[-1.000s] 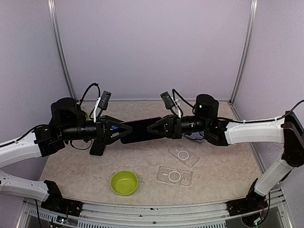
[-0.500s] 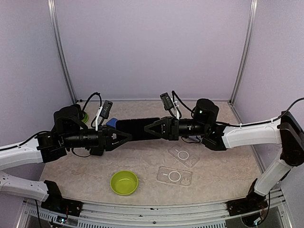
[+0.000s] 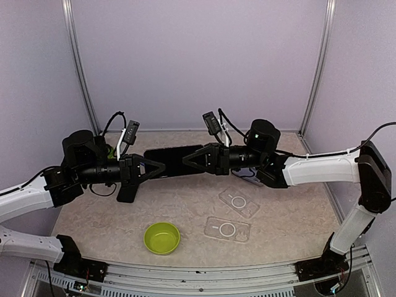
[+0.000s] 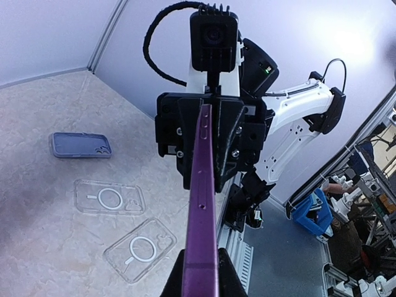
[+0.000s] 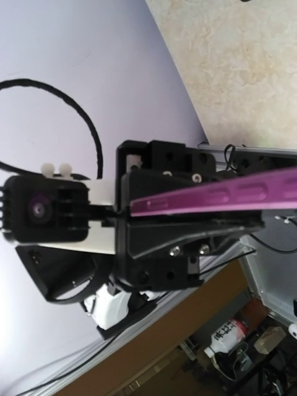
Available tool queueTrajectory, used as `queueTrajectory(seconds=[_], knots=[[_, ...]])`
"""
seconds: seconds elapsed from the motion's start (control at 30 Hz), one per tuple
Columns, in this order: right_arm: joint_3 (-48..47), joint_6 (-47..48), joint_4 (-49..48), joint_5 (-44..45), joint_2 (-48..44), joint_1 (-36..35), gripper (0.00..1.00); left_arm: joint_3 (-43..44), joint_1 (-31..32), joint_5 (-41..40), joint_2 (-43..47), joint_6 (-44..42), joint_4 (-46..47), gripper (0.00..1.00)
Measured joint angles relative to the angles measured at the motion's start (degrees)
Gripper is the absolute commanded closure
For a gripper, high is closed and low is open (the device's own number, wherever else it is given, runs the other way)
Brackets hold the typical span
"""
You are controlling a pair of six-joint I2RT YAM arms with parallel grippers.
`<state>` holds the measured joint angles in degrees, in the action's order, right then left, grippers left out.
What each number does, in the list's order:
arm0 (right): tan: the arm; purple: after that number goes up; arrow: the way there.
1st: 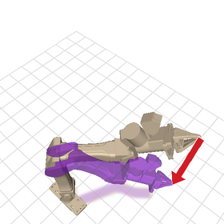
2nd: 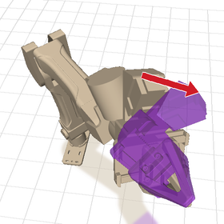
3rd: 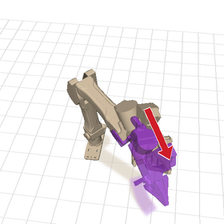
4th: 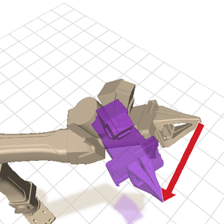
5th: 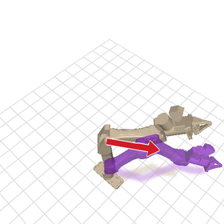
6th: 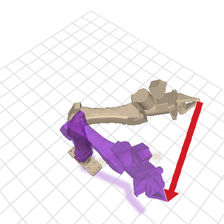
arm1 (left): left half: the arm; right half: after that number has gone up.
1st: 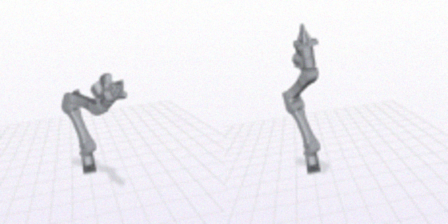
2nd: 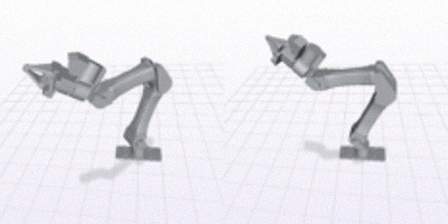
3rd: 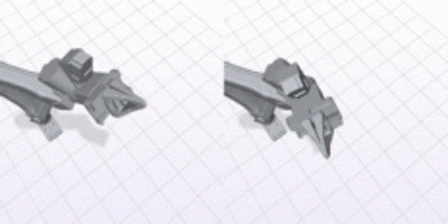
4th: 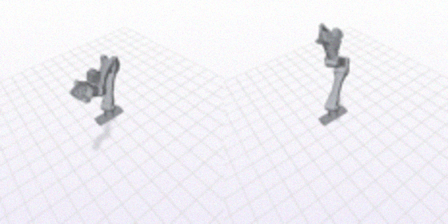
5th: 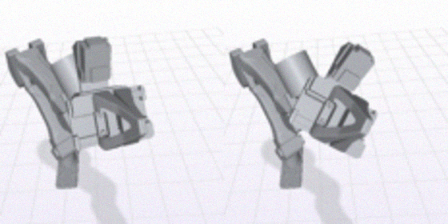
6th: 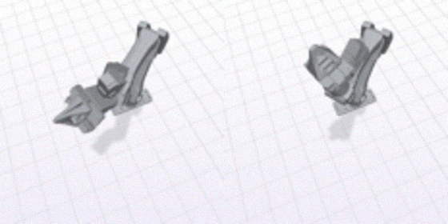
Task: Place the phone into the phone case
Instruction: Pass from the right arm to the left, then pick up the phone case from the center of the board.
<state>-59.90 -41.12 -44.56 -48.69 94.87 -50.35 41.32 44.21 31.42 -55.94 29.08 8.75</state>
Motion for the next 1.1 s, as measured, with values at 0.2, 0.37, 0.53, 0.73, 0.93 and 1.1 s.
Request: queueTrajectory(seconds=[0.2,0.37,0.53,0.73,0.93,1.1], knots=[[0.4,0.9,3.4,0.3,-0.1,2.1,0.23,0.6,0.0,-0.5,-3.0,0.2,0.0,1.0],[4.3,3.8,11.5,3.1,-4.6,7.8,0.1,1.2,0.0,-3.1,-5.2,0.6,-2.4,1.0],[5.6,7.5,24.3,12.2,-11.5,12.1,0.05,1.3,-0.2,-6.4,-5.3,0.7,-3.8,1.0],[6.1,8.2,35.1,23.8,-14.1,14.6,0.05,2.0,-0.7,-7.7,-6.7,0.7,-3.7,1.0],[8.2,4.5,43.9,37.4,-14.1,16.8,0.1,5.0,-0.7,-6.8,-12.0,0.6,-3.7,1.0],[8.5,1.0,49.1,46.0,-14.0,18.3,0.14,5.1,-0.7,-7.5,-12.7,0.6,-3.8,1.0]])
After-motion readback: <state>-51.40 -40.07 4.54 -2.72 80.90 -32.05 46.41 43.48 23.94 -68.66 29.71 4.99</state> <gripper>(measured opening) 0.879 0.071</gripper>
